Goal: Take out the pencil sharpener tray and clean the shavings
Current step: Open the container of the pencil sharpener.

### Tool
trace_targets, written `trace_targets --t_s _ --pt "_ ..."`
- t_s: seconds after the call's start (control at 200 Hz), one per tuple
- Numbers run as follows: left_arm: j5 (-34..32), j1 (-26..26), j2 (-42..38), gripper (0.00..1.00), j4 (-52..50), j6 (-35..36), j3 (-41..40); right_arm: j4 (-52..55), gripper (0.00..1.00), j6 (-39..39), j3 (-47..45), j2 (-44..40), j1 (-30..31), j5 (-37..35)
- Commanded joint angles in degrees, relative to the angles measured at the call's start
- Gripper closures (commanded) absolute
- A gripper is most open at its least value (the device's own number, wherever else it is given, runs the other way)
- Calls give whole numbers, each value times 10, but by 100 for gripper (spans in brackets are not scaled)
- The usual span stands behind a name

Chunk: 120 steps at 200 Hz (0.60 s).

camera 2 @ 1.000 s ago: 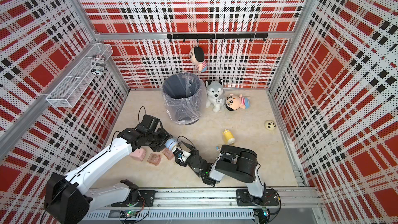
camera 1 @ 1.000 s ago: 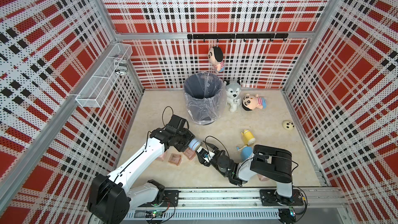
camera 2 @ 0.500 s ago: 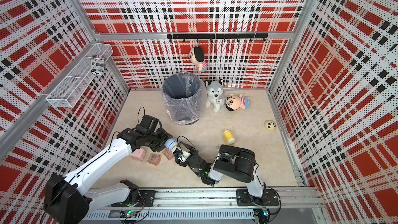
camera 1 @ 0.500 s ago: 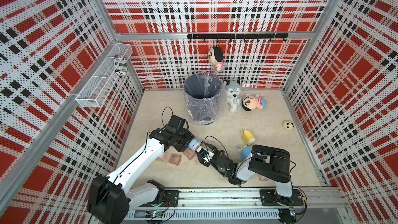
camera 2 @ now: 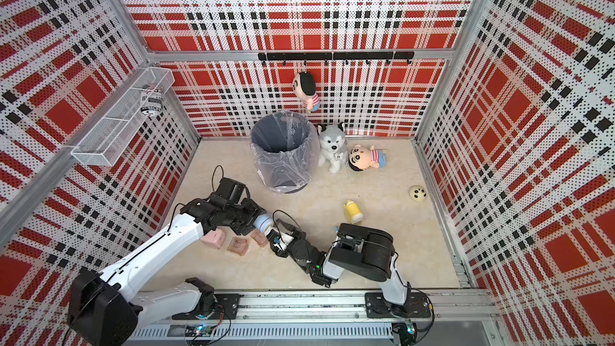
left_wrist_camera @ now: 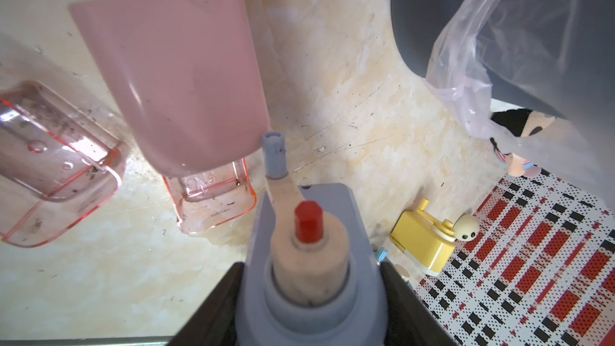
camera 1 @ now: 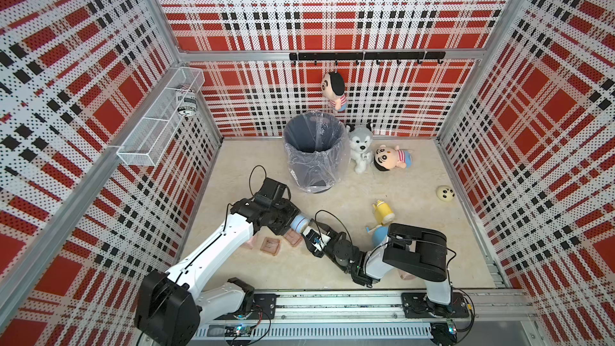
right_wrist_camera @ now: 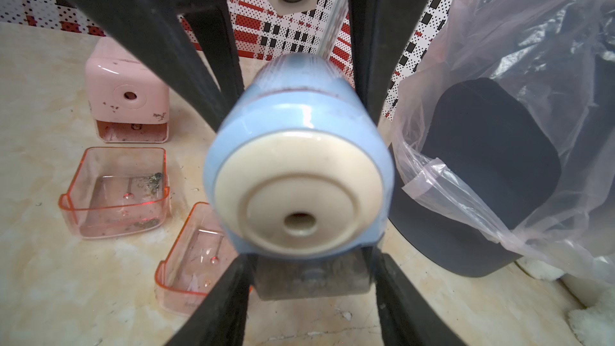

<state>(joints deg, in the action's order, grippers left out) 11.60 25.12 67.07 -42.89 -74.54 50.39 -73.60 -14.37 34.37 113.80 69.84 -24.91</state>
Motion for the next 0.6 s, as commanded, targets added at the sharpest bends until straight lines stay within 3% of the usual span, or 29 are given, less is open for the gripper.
trace_targets --t_s 0.0,0.596 --pt "-14 -6 -4 52 13 3 -5 -19 48 15 -8 -14 -5 -4" --pt "-32 -6 24 60 14 5 3 -33 48 15 -36 -35 6 -18"
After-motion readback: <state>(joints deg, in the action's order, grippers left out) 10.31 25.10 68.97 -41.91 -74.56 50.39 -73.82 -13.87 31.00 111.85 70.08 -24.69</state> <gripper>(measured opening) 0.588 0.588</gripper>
